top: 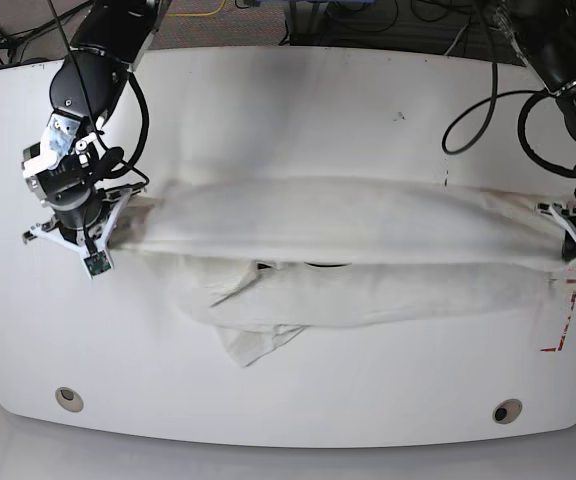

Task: Fold the T-shirt properly
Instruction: 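Drag the shirt back across the table with both grippers, laying it flat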

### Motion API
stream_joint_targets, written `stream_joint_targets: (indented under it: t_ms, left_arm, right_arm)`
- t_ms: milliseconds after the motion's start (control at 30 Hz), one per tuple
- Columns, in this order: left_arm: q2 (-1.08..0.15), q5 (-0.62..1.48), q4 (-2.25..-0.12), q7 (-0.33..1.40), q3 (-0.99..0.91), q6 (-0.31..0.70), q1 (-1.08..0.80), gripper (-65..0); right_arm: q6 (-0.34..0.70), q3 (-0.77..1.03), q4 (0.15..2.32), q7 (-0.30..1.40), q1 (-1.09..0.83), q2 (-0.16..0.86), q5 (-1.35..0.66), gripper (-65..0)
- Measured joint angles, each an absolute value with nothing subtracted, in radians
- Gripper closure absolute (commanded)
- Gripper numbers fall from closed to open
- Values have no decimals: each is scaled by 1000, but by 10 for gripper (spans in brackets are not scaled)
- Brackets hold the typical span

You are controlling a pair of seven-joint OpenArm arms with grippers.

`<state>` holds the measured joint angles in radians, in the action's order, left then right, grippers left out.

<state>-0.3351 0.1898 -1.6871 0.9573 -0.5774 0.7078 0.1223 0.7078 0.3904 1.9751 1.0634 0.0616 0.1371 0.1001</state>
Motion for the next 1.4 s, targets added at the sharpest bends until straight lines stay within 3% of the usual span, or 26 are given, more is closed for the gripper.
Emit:
stream_joint_targets:
  t_ms: [1067, 1400]
  left_arm:
    - [-339, 196, -1699, 942, -661, 705, -209, 0]
    - [-367, 203, -1697, 941, -655, 705, -292, 0]
  right_arm:
    - [704, 398, 1982, 1055, -206, 99, 101, 0]
    - [704, 398, 1982, 1054, -252, 99, 101, -82]
